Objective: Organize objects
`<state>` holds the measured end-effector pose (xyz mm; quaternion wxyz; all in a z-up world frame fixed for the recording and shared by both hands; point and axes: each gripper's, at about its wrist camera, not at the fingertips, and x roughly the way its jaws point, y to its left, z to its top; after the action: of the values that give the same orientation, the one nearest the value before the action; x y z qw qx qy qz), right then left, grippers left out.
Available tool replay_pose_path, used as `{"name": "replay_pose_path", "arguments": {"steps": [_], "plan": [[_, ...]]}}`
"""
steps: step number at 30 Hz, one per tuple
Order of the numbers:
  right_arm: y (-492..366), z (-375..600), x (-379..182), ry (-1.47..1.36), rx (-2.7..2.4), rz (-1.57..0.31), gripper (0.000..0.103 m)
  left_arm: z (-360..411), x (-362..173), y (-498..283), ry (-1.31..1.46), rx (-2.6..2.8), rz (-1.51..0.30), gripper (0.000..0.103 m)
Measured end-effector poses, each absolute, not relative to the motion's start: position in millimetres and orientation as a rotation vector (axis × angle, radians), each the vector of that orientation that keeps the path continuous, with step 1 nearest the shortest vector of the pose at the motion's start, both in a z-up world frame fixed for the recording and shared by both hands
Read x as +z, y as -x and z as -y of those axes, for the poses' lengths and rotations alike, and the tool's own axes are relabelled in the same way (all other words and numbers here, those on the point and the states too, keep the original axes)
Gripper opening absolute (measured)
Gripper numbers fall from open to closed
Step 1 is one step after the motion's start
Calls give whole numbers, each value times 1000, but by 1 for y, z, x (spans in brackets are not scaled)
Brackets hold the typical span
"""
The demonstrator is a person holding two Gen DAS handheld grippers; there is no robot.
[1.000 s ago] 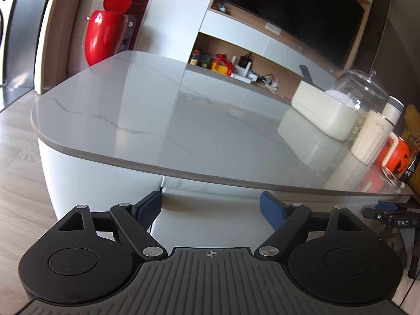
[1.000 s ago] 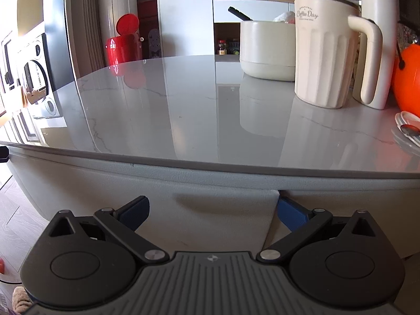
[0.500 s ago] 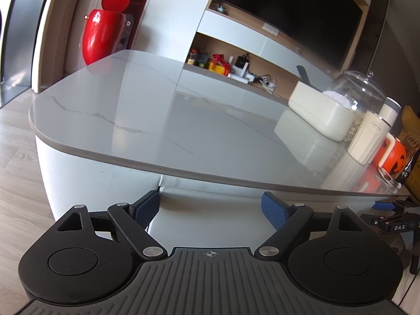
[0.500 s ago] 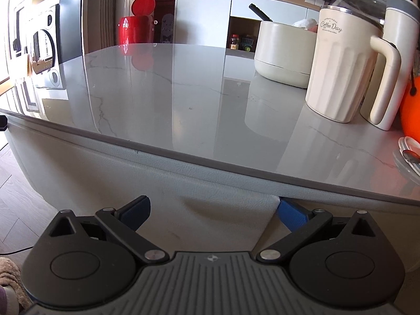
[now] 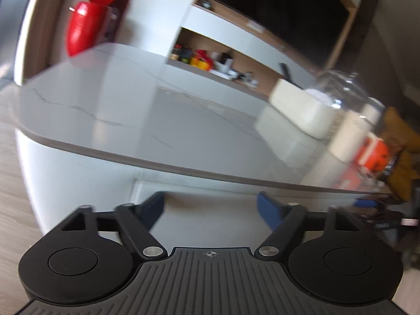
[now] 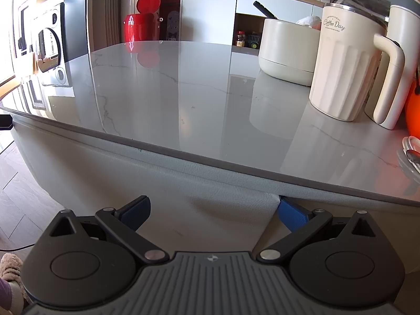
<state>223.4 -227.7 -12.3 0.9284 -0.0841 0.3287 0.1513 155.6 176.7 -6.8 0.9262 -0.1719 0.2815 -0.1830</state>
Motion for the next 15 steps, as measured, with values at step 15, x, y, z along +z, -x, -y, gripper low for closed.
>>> {"name": "replay_pose_path", "arguments": {"steps": [15], "plan": [[-149,134,-40,518,821,-633,103,-118,-2,-130,263,-315,-619,20]]}}
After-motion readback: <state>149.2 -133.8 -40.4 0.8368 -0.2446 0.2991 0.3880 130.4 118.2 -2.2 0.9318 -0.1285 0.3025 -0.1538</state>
